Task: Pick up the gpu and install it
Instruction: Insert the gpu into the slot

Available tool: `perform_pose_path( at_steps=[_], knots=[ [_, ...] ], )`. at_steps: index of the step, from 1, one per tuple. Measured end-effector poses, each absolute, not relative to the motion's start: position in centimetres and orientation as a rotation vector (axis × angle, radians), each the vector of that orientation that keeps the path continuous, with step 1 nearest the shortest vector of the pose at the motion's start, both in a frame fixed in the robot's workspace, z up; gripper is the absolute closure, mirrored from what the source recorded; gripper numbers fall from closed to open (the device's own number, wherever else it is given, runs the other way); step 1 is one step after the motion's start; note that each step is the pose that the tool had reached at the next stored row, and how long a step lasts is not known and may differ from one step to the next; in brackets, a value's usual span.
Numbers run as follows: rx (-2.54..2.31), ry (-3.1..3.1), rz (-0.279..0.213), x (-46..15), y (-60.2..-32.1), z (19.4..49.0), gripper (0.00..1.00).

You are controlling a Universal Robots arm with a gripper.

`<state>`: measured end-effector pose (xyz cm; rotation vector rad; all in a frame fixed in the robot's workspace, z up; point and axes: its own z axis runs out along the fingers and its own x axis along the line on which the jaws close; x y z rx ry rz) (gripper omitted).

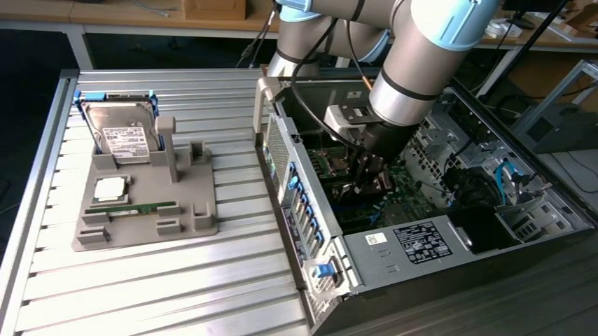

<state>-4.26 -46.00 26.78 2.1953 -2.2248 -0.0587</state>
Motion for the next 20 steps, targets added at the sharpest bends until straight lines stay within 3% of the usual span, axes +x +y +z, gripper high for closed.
perform_pose_path(
  at_steps=[20],
  knots=[
    [2.209,-2.205,-0.052,-4.24,-45.86,26.48,0.73]
  ],
)
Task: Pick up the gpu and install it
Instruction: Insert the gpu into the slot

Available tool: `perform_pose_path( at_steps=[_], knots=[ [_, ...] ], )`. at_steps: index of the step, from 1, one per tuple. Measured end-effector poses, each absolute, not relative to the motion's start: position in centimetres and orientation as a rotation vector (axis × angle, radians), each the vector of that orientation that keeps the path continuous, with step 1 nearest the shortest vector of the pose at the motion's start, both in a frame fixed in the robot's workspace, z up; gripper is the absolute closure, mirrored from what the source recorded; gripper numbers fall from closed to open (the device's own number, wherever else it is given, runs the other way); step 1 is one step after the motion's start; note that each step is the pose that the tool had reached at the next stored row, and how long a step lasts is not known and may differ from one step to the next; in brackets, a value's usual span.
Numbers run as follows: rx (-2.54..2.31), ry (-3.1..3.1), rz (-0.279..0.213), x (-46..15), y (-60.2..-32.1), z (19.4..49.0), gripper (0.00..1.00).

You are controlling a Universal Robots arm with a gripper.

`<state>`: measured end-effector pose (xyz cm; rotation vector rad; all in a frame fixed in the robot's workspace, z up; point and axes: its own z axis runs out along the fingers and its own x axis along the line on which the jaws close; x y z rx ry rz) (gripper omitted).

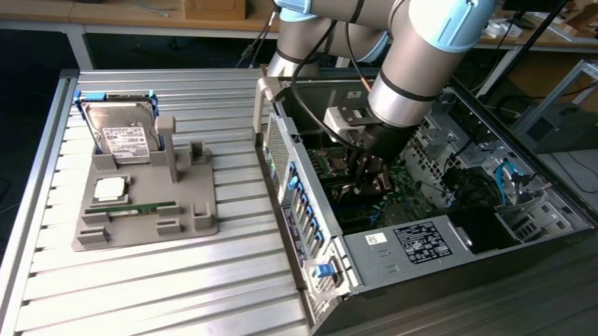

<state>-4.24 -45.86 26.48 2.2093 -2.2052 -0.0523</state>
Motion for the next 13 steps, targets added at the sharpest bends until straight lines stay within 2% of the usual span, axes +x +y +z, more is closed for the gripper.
perform_pose_path(
  at_steps=[13],
  knots=[
    [2.217,-2.196,-0.052,-4.25,-45.63,26.19,0.73]
  ],
)
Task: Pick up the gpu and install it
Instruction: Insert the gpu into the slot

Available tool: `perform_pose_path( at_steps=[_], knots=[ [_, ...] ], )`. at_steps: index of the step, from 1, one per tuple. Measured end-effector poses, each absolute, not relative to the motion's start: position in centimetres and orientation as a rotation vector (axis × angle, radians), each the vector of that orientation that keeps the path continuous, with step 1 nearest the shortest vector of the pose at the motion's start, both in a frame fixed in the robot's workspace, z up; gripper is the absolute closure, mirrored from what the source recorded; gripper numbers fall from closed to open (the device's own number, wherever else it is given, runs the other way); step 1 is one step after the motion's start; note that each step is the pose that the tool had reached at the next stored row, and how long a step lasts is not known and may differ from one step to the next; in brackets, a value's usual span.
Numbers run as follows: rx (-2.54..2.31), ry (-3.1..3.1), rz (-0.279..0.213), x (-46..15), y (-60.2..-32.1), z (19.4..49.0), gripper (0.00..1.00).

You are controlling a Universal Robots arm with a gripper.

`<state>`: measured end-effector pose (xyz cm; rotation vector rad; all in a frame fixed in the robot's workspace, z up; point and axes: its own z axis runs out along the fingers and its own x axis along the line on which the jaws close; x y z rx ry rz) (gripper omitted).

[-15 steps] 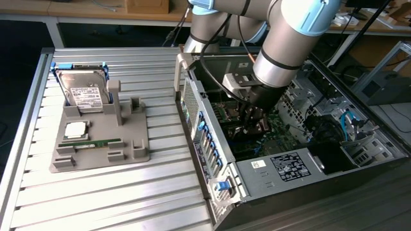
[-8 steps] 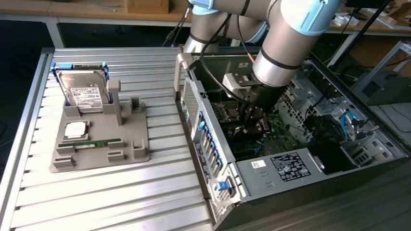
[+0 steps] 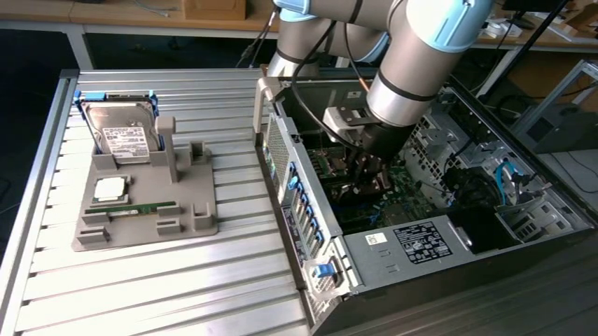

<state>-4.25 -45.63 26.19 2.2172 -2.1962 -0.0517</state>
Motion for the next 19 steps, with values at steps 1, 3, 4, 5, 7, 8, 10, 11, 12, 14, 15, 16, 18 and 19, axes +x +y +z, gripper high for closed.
perform_pose_path(
  at_steps=[1,3,4,5,7,8,10,11,12,14,15,16,18,19],
  knots=[
    [2.217,-2.196,-0.051,-4.25,-45.63,26.14,0.73],
    [2.217,-2.196,-0.051,-4.25,-45.63,26.07,0.73],
    [2.217,-2.196,-0.052,-4.25,-45.63,26.06,0.73],
    [2.217,-2.196,-0.052,-4.24,-45.62,26.04,0.73],
    [2.219,-2.198,-0.049,-4.31,-45.62,26.04,0.73],
    [2.22,-2.201,-0.045,-4.39,-45.62,26.07,0.73],
    [2.221,-2.204,-0.042,-4.47,-45.61,26.1,0.73],
    [2.22,-2.205,-0.041,-4.5,-45.62,26.12,0.73],
    [2.221,-2.205,-0.04,-4.5,-45.62,26.15,0.73],
    [2.221,-2.206,-0.04,-4.51,-45.62,26.21,0.73],
    [2.221,-2.206,-0.039,-4.51,-45.61,26.29,0.73],
    [2.221,-2.206,-0.039,-4.5,-45.58,26.36,0.73],
    [2.221,-2.206,-0.039,-4.5,-45.55,26.59,0.73],
    [2.221,-2.206,-0.039,-4.5,-45.55,26.62,0.73]
  ],
)
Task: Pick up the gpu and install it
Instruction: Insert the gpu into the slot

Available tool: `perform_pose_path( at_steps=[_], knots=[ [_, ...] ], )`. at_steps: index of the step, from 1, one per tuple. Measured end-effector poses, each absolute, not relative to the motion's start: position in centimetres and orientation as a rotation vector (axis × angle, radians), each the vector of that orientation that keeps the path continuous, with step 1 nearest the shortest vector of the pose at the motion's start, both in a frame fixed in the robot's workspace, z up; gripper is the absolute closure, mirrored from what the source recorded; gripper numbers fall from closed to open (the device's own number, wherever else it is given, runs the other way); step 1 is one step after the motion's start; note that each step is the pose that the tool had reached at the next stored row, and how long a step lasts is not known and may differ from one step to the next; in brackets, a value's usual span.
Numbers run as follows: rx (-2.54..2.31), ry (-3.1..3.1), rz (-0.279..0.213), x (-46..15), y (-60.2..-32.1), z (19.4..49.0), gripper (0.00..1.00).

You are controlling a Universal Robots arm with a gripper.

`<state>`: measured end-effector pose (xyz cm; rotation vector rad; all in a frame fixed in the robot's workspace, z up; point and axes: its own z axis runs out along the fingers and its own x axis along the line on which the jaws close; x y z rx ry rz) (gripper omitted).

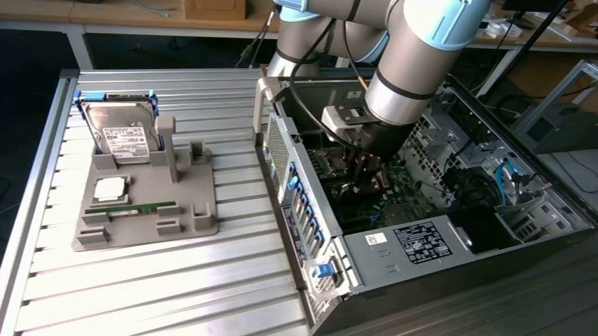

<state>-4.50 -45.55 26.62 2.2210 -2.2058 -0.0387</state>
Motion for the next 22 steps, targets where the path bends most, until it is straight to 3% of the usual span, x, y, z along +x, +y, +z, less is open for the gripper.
perform_pose_path(
  at_steps=[22],
  knots=[
    [2.202,-2.214,-0.026,-4.51,-45.54,26.08,0.73]
  ],
)
